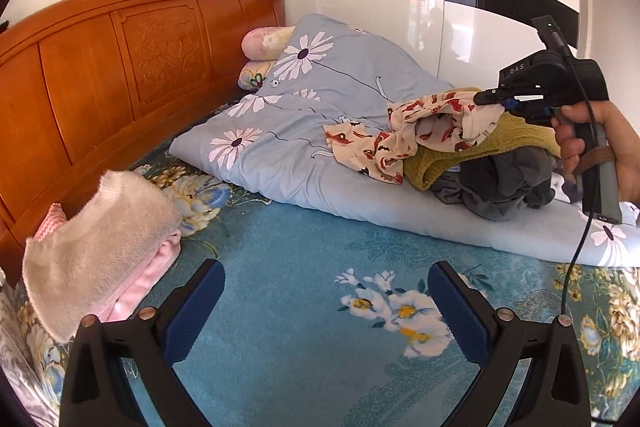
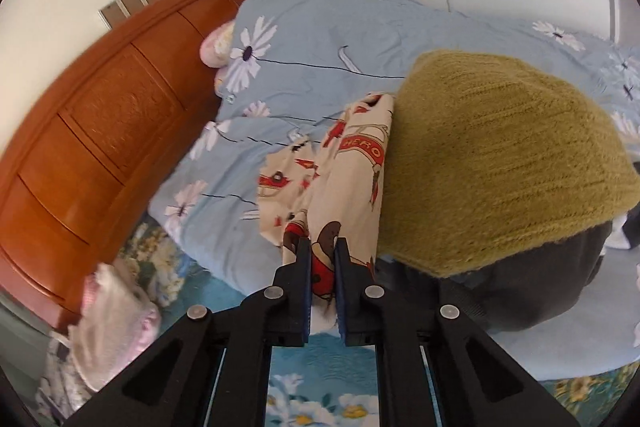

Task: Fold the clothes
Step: 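Grasp the cream car-print pajama pants with the right gripper and pull them off the pile, then lay the pajama pants on the rug with the right gripper and release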

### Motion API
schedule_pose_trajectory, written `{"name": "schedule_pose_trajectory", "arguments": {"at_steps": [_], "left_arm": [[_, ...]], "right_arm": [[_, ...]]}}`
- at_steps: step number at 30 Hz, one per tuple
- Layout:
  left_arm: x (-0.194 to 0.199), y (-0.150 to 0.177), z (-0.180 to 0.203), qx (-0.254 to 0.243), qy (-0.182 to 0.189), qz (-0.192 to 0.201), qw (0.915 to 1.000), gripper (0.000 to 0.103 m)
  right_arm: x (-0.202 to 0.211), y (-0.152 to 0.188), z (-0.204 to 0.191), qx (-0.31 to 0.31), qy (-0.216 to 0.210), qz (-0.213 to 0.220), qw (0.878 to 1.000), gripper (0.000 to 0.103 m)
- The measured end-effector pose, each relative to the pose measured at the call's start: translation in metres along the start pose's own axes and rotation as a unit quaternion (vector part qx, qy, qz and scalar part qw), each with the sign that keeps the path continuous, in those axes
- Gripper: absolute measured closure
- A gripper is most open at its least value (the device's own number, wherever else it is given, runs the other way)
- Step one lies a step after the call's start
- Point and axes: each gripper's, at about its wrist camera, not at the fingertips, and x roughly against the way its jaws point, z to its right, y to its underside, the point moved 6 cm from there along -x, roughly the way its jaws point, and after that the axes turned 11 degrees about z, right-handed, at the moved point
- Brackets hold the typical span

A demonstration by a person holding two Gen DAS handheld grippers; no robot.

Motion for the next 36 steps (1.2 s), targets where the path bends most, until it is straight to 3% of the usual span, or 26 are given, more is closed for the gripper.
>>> {"name": "schedule_pose_trajectory", "arguments": {"at_steps": [4,8,14,18,21,23,26,29,30,33,36], "left_arm": [[0.022,-0.011,-0.004,-0.007,-0.008,0.021,0.9997,0.0],[0.041,-0.015,-0.007,-0.004,-0.006,0.028,0.9996,0.0],[0.06,-0.013,0.008,-0.017,0.01,0.032,0.9993,0.0],[0.067,-0.006,0.023,-0.026,0.028,0.023,0.999,0.0],[0.069,0.001,0.035,-0.03,0.042,0.008,0.9986,0.0],[0.07,0.004,0.042,-0.035,0.049,0.002,0.9982,0.0],[0.073,0.008,0.053,-0.04,0.059,-0.003,0.9975,0.0],[0.073,0.015,0.06,-0.038,0.068,-0.019,0.9968,0.0],[0.072,0.017,0.062,-0.036,0.071,-0.026,0.9965,0.0],[0.072,0.024,0.061,-0.02,0.076,-0.044,0.9959,0.0],[0.072,0.03,0.054,0.006,0.078,-0.064,0.9949,0.0]], "right_arm": [[0.045,0.025,-0.018,-0.046,-0.088,0.01,0.995,0.094],[0.113,0.049,-0.023,-0.064,-0.148,0.03,0.987,0.094],[0.257,0.059,0.0,-0.057,-0.153,0.094,0.982,0.094],[0.36,0.064,0.041,-0.033,-0.09,0.155,0.983,0.094],[0.416,0.079,0.1,-0.052,0.004,0.183,0.982,0.094],[0.448,0.094,0.151,-0.081,0.088,0.199,0.973,0.101],[0.482,0.128,0.227,-0.16,0.198,0.194,0.947,0.101],[0.484,0.16,0.261,-0.205,0.232,0.169,0.936,0.101],[0.476,0.166,0.263,-0.206,0.231,0.159,0.938,0.101],[0.426,0.172,0.249,-0.182,0.21,0.113,0.954,0.1],[0.349,0.175,0.219,-0.137,0.186,0.047,0.972,0.099]]}}
